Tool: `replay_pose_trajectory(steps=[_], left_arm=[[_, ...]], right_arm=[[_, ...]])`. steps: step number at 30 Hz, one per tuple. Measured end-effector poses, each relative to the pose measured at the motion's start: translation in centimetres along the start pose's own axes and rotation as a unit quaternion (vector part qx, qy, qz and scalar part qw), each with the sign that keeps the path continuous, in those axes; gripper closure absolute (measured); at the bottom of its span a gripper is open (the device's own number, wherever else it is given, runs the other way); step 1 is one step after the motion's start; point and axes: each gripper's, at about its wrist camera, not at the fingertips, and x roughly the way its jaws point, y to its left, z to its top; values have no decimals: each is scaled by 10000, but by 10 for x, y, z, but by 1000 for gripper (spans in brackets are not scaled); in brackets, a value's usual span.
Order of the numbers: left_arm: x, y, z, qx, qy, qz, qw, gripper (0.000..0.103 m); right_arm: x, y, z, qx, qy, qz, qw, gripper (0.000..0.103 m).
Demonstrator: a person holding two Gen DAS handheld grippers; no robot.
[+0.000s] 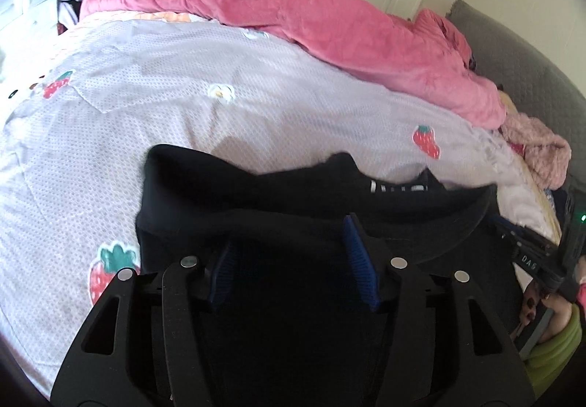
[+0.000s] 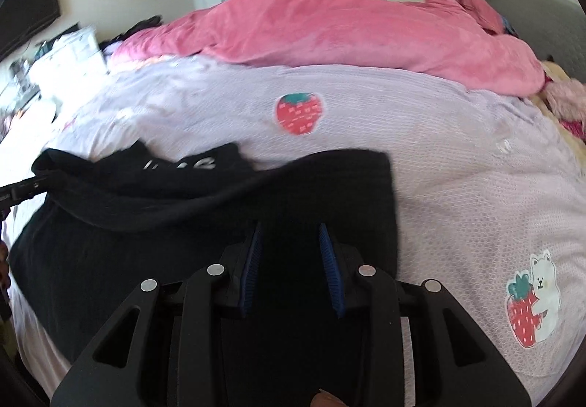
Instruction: Fold small clothes
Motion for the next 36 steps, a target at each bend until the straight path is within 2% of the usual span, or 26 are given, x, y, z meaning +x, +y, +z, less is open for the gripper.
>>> replay_pose_trajectory(steps=[6,8,11,13,21,23,24,25,26,27,28,31,34,36], left_arm=[[-22,32,0,-563,-316,-9,9979,55],[-29,39,-3,-666,-356,-6,9971,51],[-41,47,-12,-719,-400,99,9966,47],[-46,53,-20,-732,-387,199,9964,46],[-43,62,-51,-819,-86,205,9964,45],[-41,60,-53,-761,-64,254,9968,45],[-40,58,-54,-712,-52,284,9970,45],[-38,55,-55,-658,-46,325,9973,47],[-37,54,-55,-624,-45,363,9974,66],[-35,52,-56,-569,-34,429,9975,78],[-35,50,-56,-515,-45,507,9974,85],[-39,49,-52,-445,-93,514,9976,91],[-46,49,-47,-413,-188,475,9978,92],[-43,50,-46,-412,-125,483,9979,92]], right_arm=[[-9,-20,-5,362,-158,-133,9991,72],[-16,-26,-9,456,-253,-192,9985,72],[-25,-35,-14,616,-359,-259,9971,64],[-30,-43,-17,711,-404,-311,9962,59],[-21,-55,-18,860,-114,-146,9961,59],[-15,-52,-18,845,7,-13,9964,67],[-13,-51,-19,829,51,56,9965,81],[-11,-50,-20,812,97,162,9965,88],[-10,-48,-20,795,101,190,9966,91],[-12,-47,-21,761,63,156,9970,95],[-15,-46,-21,734,-12,133,9972,97],[-29,-45,-23,693,-270,5,9972,97],[-42,-52,-27,771,-462,-44,9959,97],[-39,-56,-31,822,-388,-49,9958,97]])
